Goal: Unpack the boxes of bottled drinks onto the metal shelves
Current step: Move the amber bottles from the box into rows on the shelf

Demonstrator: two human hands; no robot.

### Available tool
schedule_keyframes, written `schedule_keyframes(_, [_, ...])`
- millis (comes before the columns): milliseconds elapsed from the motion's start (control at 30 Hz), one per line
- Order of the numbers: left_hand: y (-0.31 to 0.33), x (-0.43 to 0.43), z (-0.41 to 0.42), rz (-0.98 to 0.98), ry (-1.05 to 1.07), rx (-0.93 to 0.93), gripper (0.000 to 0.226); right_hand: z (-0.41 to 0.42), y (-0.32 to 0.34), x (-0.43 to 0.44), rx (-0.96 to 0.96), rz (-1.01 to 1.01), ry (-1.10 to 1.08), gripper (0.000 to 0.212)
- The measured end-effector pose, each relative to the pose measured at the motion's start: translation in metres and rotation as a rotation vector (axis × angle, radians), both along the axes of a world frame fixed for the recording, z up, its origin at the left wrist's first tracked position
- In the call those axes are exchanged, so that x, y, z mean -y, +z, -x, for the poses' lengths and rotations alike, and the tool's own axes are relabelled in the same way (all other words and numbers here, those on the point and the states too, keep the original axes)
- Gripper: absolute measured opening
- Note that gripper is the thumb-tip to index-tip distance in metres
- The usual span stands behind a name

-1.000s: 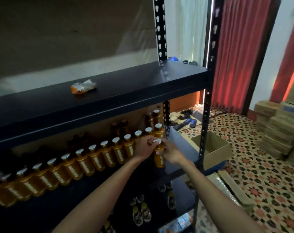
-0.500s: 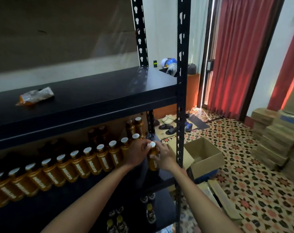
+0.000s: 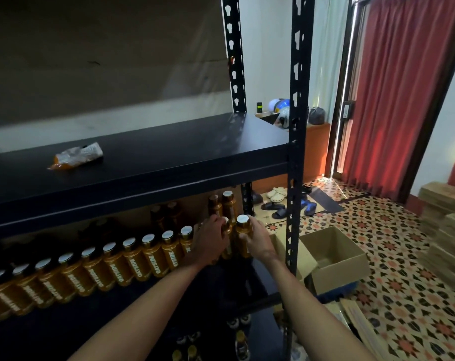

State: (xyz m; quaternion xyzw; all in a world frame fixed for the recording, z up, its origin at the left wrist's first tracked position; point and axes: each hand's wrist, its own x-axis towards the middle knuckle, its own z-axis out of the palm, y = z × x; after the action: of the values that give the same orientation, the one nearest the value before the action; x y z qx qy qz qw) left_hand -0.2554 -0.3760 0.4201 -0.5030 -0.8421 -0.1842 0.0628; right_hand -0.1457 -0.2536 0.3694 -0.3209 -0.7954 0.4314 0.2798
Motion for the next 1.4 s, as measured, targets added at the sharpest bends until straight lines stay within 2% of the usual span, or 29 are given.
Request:
schedule_keyframes(233, [0.001,0.002,0.001,0.031,-0.014,-0.013,0.053,0.011,-0.001,-0.005,-0.033,0.071,0.033,0.063])
schedule_keyframes(333, [-0.001,0.005,0.002,0.034,-0.038,-0.035,0.053,0.01,-0.005,-0.004,-0.058,0.099,0.023,0.076])
schedule_keyframes(400, [-0.002,0.01,0.002,0.02,-0.049,-0.042,0.055,0.008,-0.009,0.005,-0.093,0.033,-0.052,0.084])
schedule_keyframes(500, [-0.005,0.031,0.004,-0.073,-0.041,-0.081,0.058,0.004,-0.003,0.041,-0.192,-0.138,-0.079,0.072])
schedule_keyframes(600, [-0.015,0.069,0.011,-0.132,-0.048,-0.109,0.06,0.015,0.005,0.086,-0.182,-0.256,0.062,0.06])
schedule_keyframes(800, [-0.03,0.181,0.059,-0.189,0.12,-0.119,0.057,0.076,0.009,0.178,-0.181,-0.218,0.403,0.054])
schedule_keyframes(1033, [-0.039,0.332,0.144,-0.171,0.314,-0.15,0.051,0.17,0.007,0.3,-0.178,-0.283,0.544,0.05])
schedule_keyframes(1200, [-0.036,0.425,0.201,-0.249,0.423,-0.134,0.032,0.24,0.008,0.383,-0.144,-0.313,0.648,0.04])
schedule_keyframes(1267, [-0.033,0.452,0.218,-0.339,0.509,-0.072,0.028,0.267,0.009,0.409,-0.144,-0.355,0.654,0.036])
schedule_keyframes(1400, [-0.03,0.491,0.253,-0.542,0.706,0.19,0.02,0.316,0.025,0.459,-0.133,-0.434,0.61,0.03])
